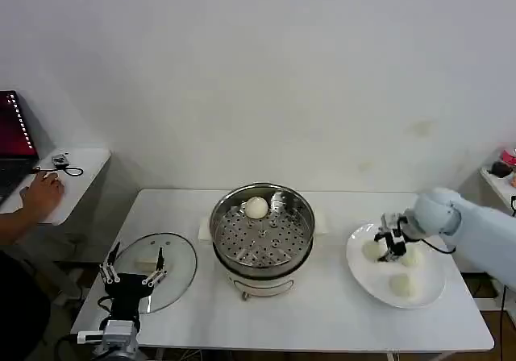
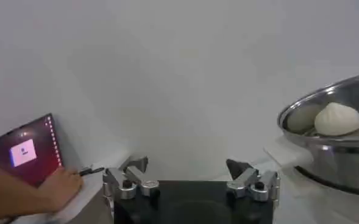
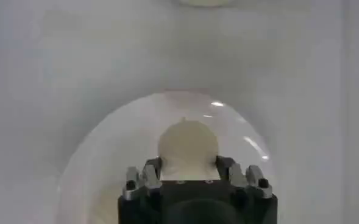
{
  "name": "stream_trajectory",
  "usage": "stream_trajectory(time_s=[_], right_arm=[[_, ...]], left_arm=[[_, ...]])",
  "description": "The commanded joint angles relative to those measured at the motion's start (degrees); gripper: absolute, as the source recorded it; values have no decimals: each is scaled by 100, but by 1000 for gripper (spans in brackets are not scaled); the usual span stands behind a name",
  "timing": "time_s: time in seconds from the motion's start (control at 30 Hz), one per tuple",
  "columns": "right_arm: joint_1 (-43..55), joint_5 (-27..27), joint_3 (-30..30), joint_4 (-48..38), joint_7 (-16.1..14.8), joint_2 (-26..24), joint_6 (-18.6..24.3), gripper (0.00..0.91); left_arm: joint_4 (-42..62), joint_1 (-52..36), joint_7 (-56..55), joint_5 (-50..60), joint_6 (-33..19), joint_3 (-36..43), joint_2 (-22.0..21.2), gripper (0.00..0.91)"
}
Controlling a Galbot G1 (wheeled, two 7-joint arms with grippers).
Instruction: Take steamed baozi put them in steamer then cover it.
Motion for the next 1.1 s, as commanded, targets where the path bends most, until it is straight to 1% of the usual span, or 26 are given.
stream_trajectory(time_s=[0.03,0.1,0.13,0.2,0.27,0.3,0.37,0.4,0.47,0.5,0.6,0.67,0.77,0.8,0.87,0.9,0.93,1.1], right_arm=[[1794,764,-497,216,10,135,-103,635],[2381,1016,-985,372,95,444,-231,635],[2521,1148,-1079,433,123,569,-290,635],[2821,1564,-1424,685,235,1065,-560,635],[2845,1747,-1485,801,297,1354,-691,635],[2794,1916,-1524,890,384,1637,-849,635],[2712,2058,-1556,905,473,1926,-978,645],[2654,2212,-1587,875,570,2204,-1076,645],[2574,2320,-1636,762,656,2506,-1178,645],[2498,2465,-1664,647,788,2862,-1251,645],[2344,2735,-1780,273,943,3476,-1439,645],[2190,2919,-1802,-7,1127,3852,-1620,645],[1970,3049,-1860,-362,1249,4198,-1743,645],[1897,3133,-1858,-441,1315,4268,-1855,645],[1740,3222,-1839,-619,1331,4403,-1911,645],[1692,3220,-1833,-679,1349,4444,-1934,645],[1622,3107,-1830,-788,1350,4513,-1955,645],[1448,3021,-1829,-1108,1366,4725,-1968,645]], left_arm=[[21,-19,-1,-6,-9,-3,21,907],[23,-33,-2,-9,-13,-6,31,907],[21,-48,-3,-10,-12,-10,34,907],[18,-82,-6,-16,-15,-37,37,907],[14,-113,-12,-3,-19,-70,31,907],[-6,-138,-13,19,-25,-99,38,907],[-54,-149,-11,13,-24,-120,56,907],[-82,-152,-10,13,-21,-151,68,907],[-124,-153,-12,15,-16,-174,71,907],[-139,-150,-13,16,-16,-183,74,907],[-179,-148,-15,25,-16,-208,44,907],[-202,-144,-15,24,-16,-227,22,907],[-221,-129,-17,22,-19,-255,8,907],[-231,-119,-16,21,-22,-265,3,907],[-245,-105,-17,13,-27,-284,-2,907],[-247,-100,-19,12,-32,-295,-3,907],[-248,-92,-17,13,-38,-299,-2,907],[-244,-92,-15,14,-47,-311,4,907]])
